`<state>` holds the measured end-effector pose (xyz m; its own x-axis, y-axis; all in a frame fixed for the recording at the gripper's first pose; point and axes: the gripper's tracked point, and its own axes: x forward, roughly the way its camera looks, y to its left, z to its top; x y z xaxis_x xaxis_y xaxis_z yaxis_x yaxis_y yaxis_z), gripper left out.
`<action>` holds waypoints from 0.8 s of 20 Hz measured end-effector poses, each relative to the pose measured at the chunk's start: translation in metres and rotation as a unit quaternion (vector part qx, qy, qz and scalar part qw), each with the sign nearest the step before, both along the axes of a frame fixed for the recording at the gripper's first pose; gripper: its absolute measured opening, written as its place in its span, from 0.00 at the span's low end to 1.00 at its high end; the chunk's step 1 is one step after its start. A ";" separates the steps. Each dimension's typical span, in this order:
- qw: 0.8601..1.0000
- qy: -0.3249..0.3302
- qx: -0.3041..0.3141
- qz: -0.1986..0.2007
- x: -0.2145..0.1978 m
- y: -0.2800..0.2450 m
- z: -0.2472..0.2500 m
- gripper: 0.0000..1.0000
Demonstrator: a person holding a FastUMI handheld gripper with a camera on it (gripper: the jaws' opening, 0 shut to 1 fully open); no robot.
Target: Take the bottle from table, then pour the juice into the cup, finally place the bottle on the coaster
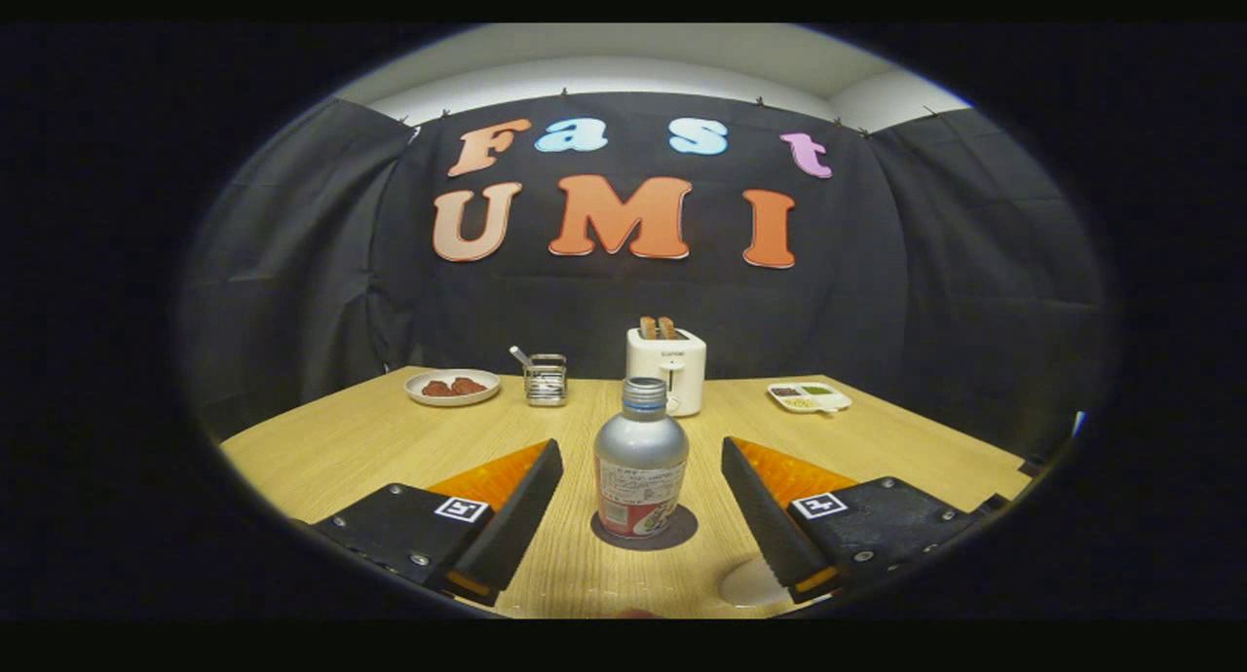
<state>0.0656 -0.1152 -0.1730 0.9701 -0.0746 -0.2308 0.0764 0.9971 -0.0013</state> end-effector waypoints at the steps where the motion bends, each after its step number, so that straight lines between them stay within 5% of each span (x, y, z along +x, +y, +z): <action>1: 1.000 -0.006 -0.005 0.003 -0.005 0.001 0.009 0.97; 16: 0.995 -0.096 0.004 0.003 -0.066 0.024 0.114 0.96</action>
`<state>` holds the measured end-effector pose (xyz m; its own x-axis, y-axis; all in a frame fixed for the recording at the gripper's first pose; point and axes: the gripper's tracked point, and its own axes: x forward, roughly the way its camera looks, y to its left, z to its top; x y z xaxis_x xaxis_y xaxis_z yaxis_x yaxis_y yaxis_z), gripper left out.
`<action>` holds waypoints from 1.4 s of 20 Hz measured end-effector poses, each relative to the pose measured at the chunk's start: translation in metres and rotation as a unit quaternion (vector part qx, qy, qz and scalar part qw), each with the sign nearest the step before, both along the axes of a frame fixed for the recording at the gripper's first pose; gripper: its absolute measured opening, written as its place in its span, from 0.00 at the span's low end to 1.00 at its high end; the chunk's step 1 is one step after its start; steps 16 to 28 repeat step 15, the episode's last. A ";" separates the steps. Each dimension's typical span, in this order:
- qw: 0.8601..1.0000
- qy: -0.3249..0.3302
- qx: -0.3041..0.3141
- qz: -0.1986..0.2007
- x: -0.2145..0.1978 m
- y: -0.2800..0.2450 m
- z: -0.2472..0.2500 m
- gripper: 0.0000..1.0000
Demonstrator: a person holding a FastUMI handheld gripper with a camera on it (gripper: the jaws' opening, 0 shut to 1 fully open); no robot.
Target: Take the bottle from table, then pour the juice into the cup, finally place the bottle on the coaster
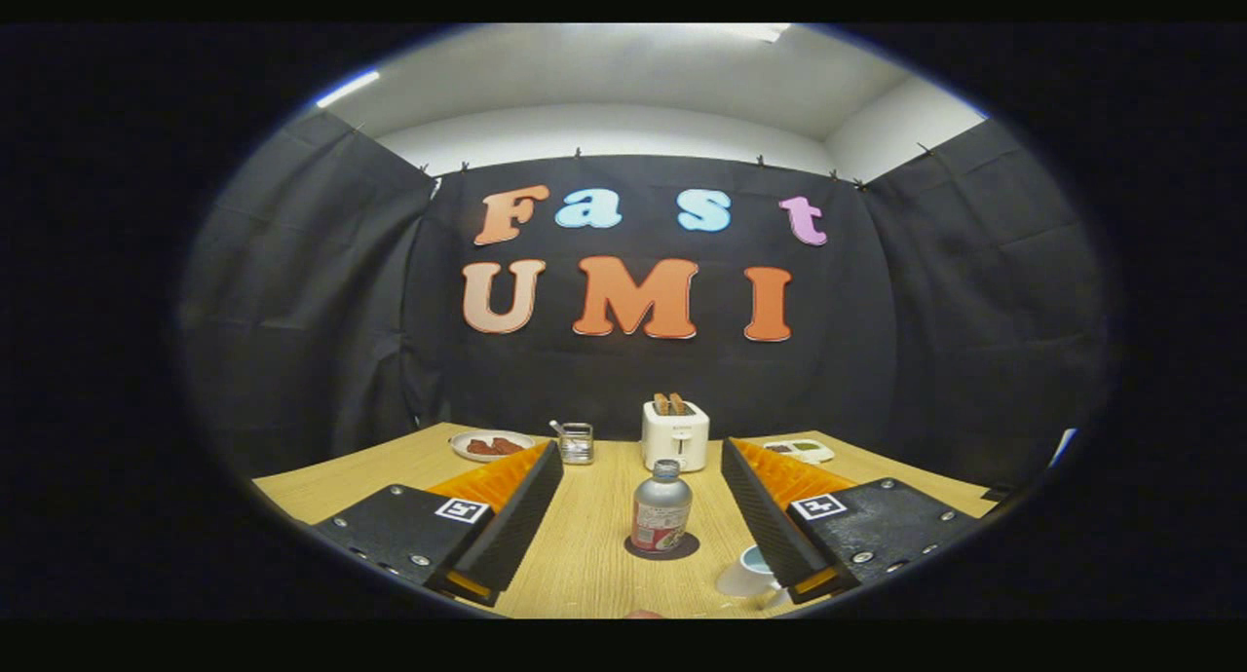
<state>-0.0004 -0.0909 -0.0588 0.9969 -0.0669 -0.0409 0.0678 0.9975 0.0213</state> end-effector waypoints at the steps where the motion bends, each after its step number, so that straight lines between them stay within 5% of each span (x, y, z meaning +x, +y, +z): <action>1: 1.000 0.001 -0.006 -0.001 -0.002 0.002 0.003 0.97; 28: 1.000 -0.005 0.002 -0.001 -0.018 0.029 0.016 0.97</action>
